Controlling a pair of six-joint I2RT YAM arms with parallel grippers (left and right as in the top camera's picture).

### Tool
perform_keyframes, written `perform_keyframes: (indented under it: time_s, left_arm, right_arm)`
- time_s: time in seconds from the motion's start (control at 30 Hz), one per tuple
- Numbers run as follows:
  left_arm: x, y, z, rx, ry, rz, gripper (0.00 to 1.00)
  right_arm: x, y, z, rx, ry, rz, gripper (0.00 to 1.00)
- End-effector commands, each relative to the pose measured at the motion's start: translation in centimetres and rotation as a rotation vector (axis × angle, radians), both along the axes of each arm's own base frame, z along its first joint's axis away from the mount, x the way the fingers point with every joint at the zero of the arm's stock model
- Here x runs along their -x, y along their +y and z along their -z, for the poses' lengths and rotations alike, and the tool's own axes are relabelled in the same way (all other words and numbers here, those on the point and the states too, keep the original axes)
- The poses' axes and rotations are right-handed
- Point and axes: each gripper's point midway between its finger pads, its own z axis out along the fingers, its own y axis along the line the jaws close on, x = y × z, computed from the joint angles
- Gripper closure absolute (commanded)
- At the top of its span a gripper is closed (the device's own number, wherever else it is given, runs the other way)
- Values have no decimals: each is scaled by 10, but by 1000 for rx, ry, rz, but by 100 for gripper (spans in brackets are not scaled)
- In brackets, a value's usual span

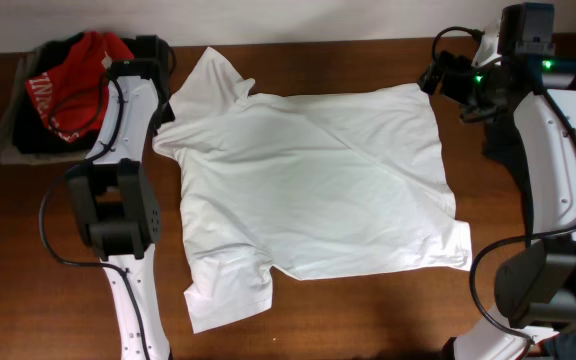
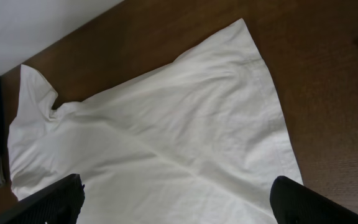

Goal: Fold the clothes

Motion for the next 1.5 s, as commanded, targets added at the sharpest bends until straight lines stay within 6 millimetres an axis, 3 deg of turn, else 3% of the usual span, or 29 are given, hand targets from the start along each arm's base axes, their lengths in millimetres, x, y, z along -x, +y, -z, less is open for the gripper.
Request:
perform_keyframes:
  time_s: [0.0, 0.17, 0.43, 0.6, 0.67, 0.8, 1.03, 1.47]
  left_arm:
    - [-9, 9, -26, -49, -37, -15, 97]
    - [12, -14, -32, 76, 59, 19, 97]
    - [75, -60, -3, 343, 341, 24, 97]
    - [99, -63, 25, 366, 451, 5, 100]
    - [102, -67, 33, 386, 464, 15, 100]
    - [100, -96, 49, 518, 461, 123, 100]
    - [94, -114, 55, 507, 444, 170, 100]
    - [95, -122, 54, 502, 447, 173, 100]
  right_arm:
    - [0, 0, 3, -8, 8, 4, 1]
    - [0, 0, 3, -8, 9, 4, 1]
    - [0, 0, 3, -8, 9, 4, 1]
    - [0, 0, 3, -8, 9, 4, 1]
    - [0, 0, 3, -8, 9, 4, 1]
    - [0, 0, 3, -8, 8, 4, 1]
    - [0, 0, 3, -8, 9, 4, 1]
    - [0, 0, 3, -8, 9, 4, 1]
